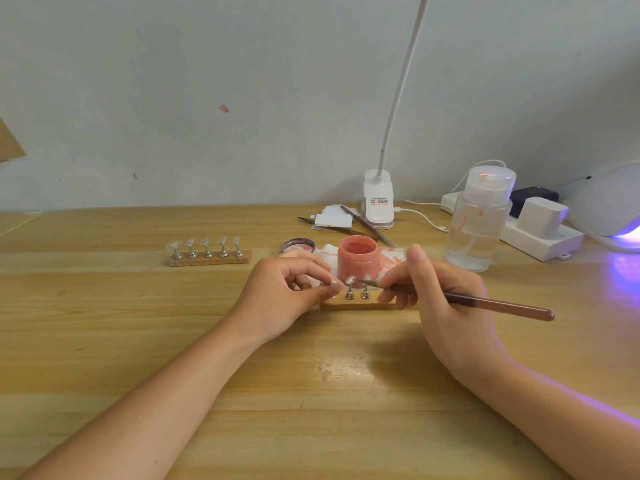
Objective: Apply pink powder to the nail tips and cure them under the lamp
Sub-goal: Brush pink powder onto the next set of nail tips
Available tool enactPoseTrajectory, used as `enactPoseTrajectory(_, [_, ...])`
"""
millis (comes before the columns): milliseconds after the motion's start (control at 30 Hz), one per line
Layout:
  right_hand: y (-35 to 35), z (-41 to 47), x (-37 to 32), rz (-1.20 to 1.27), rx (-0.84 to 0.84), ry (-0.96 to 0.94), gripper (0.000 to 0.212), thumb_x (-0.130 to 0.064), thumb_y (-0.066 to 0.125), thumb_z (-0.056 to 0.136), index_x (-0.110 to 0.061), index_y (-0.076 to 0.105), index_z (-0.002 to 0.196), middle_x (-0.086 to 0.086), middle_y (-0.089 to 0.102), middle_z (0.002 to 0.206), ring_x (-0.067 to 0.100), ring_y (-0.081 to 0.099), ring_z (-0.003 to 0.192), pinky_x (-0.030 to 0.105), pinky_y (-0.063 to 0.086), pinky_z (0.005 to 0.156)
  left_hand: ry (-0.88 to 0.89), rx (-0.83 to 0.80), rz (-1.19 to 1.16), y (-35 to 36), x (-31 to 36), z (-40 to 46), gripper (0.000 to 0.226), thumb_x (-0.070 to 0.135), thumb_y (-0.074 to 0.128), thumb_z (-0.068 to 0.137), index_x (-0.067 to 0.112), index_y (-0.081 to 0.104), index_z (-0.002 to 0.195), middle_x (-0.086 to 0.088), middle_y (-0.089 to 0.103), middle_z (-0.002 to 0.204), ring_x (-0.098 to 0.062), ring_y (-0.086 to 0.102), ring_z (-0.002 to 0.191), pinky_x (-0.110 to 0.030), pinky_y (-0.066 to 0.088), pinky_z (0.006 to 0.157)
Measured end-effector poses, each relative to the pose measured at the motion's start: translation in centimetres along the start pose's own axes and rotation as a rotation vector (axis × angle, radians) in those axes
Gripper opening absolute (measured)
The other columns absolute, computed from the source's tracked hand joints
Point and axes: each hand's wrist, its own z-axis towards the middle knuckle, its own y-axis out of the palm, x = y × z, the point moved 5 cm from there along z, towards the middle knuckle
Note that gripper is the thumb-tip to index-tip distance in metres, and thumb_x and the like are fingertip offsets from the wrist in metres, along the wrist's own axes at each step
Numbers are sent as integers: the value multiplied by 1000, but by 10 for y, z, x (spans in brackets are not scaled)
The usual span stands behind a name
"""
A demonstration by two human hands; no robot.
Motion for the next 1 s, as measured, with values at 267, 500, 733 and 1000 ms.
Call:
enactPoseTrajectory(267, [5,-1,0,-99,-80,-22,42,-42,42,87,-17,65,64,1,65,63,6,55,58,18,45,60,-30,17,64,0,-4,1,25,12,78,66,29,66,52,-23,61,69,-11,43,52,-22,37,54])
enactPoseTrajectory(500, [10,-3,-2,-172,-183,-45,37,-44,42,87,-29,64,62,-8,62,56,2,57,56,13,42,58,-73,-7,85,0,-5,-1,17,8,78,67,19,68,60,6,48,45,-3,34,43,-12,27,44])
enactPoseTrajectory(733, [11,-2,-6,-237,-173,-120,31,-34,44,89,-31,63,66,-19,61,61,0,59,63,12,41,61,-85,-28,62,2,-4,-1,10,4,77,68,10,70,65,6,55,49,-1,33,41,-10,26,44])
enactPoseTrajectory(1000, [13,-3,-6,-231,-201,-118,32,-35,44,88,-32,62,62,-17,60,56,-1,59,59,9,39,59,-78,-28,67,2,-5,-1,10,7,77,68,13,70,64,10,56,48,-1,33,41,-10,26,43])
